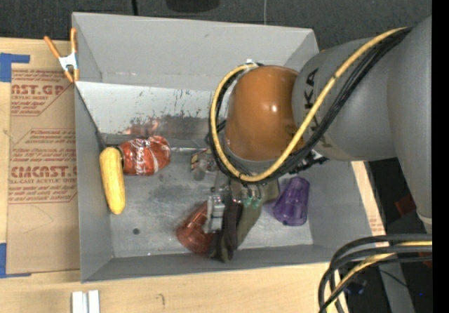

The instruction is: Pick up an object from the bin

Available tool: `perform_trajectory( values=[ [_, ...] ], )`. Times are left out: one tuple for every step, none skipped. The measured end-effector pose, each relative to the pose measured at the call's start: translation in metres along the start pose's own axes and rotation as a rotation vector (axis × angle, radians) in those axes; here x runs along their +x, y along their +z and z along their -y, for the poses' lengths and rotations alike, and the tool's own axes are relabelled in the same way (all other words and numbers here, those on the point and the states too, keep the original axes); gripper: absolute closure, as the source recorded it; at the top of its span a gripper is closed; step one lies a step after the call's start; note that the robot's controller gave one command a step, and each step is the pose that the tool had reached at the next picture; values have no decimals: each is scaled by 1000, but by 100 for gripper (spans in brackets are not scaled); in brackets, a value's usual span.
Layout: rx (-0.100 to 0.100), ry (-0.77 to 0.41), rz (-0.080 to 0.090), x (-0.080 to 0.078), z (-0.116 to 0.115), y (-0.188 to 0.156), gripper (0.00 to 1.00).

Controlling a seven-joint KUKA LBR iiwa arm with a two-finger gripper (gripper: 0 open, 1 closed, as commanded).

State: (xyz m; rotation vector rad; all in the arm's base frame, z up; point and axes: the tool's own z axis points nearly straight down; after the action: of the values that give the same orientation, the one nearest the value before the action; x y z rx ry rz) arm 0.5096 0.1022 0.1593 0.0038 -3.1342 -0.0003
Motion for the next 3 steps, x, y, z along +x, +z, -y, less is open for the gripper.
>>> perform_trajectory(
  values=[
    [-1,1,8,-2,0,-4,0],
    [-1,-120,17,8,4,22,0],
    [0,-235,9,14,15,64,0]
  ],
)
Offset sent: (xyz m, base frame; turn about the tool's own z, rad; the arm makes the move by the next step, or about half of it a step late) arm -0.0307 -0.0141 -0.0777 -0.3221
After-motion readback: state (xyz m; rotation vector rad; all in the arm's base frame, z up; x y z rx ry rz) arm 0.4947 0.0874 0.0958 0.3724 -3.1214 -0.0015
